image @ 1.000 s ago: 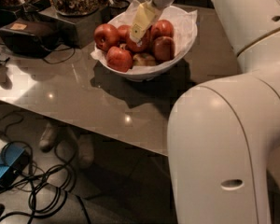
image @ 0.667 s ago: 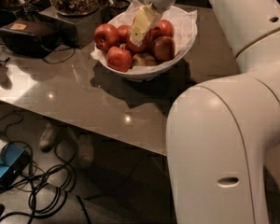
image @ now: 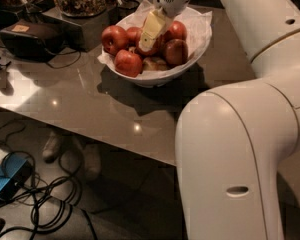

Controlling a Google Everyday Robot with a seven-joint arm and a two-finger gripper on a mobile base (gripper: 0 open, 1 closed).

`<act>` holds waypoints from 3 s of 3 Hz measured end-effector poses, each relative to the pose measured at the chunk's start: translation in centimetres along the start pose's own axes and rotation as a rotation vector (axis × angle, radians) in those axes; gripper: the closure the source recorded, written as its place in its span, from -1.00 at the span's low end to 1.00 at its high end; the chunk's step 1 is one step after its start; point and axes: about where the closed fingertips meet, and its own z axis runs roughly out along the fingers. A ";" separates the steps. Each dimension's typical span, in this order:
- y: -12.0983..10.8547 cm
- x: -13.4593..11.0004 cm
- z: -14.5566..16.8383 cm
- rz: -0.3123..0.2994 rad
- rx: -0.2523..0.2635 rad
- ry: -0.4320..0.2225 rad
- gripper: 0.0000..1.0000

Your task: Pick apple from white bowl

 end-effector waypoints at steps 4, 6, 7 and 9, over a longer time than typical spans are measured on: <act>-0.1 0.0 1.5 -0.005 -0.031 0.017 0.96; -0.1 0.0 1.5 -0.005 -0.031 0.016 0.63; -0.1 0.2 0.8 -0.005 -0.031 0.016 0.18; -0.1 0.0 1.5 -0.005 -0.031 0.016 -0.77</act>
Offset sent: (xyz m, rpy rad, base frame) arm -0.0200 -0.0096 -0.0330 -0.0753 0.1941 0.0613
